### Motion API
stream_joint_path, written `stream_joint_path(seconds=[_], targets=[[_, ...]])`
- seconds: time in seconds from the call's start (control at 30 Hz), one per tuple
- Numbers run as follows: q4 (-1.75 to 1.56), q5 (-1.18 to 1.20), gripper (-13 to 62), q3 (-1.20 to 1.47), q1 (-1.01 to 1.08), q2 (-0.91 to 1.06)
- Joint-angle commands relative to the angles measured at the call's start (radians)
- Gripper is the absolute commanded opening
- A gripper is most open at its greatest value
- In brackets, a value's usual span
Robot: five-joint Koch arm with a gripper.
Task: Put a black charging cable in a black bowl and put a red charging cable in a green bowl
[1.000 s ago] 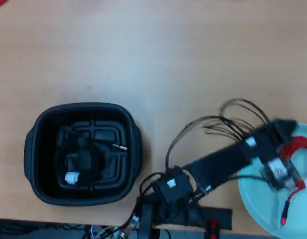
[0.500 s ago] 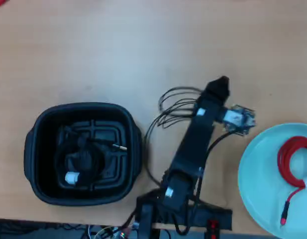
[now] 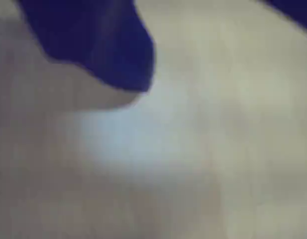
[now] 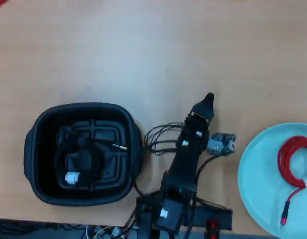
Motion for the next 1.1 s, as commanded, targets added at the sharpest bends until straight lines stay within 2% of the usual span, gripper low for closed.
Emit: stream_joint_path(seconds=[0.0,0.33,0.5,0.8,1.07], targets=[[-0.173,-0.005,57.1,0.034,0.0,0.028],[-0.703,-0.055,57.0,0.342,0.012,0.017],[-0.95,-0.156,57.1,0.463,0.009,-0.011],[-0.96,-0.183,56.7,0.535,0.04,-0.21],[-0.962,-0.179,56.7,0.529,0.04,-0.213]])
